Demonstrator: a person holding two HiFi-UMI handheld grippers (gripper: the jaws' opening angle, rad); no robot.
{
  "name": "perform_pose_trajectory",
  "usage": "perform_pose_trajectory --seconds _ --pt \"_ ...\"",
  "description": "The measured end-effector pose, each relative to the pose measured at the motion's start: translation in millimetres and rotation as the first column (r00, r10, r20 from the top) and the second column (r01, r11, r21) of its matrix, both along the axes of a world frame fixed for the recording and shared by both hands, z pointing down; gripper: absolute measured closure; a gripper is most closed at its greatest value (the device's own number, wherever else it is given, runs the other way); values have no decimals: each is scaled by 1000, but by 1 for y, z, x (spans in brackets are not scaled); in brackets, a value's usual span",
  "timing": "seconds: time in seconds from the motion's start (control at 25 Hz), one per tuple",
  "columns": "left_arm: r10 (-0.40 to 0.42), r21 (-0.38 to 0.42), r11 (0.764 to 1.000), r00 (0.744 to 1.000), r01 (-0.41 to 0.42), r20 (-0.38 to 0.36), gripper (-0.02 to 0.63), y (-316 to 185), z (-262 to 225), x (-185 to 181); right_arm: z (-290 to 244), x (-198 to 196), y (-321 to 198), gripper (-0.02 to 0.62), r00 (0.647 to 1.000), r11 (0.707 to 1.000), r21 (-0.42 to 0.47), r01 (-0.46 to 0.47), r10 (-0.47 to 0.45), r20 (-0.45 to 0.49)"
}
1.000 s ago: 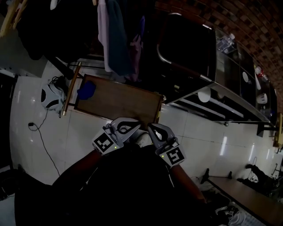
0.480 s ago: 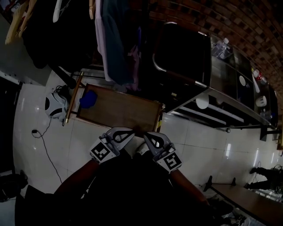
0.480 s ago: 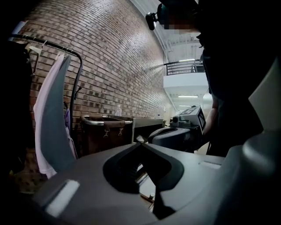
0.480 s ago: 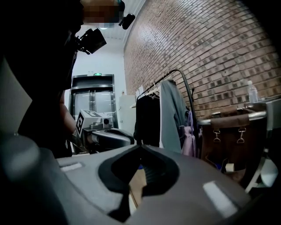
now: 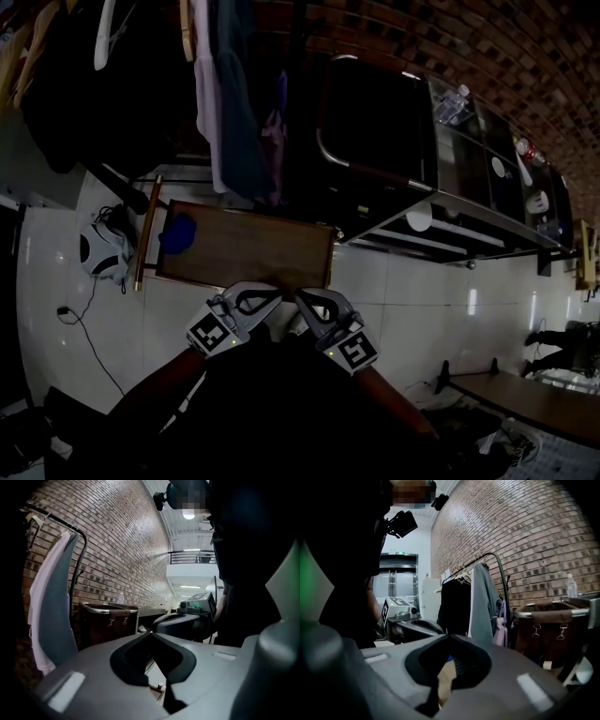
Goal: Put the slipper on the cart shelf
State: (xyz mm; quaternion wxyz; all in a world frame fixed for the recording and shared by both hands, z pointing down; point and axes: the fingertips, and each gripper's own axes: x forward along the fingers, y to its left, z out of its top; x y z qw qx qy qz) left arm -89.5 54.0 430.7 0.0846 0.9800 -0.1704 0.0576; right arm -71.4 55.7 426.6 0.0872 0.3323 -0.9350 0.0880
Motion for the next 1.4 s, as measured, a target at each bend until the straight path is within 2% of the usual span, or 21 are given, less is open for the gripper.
perform_pose_trajectory --seconds 0.2,0.52,1.4 --pt "22 -4 1000 1000 -22 -16 604 -8 1 -9 3 -6 -6 595 998 998 -15 -54 54 -11" --pt "24 -11 1000 999 -25 -40 604 -11 -3 -19 0 -14 -12 595 997 997 -2 -82 82 3" --pt "-1 4 1000 999 1 -47 604 -28 -4 -33 6 -31 -26 595 997 997 -1 -79 79 14"
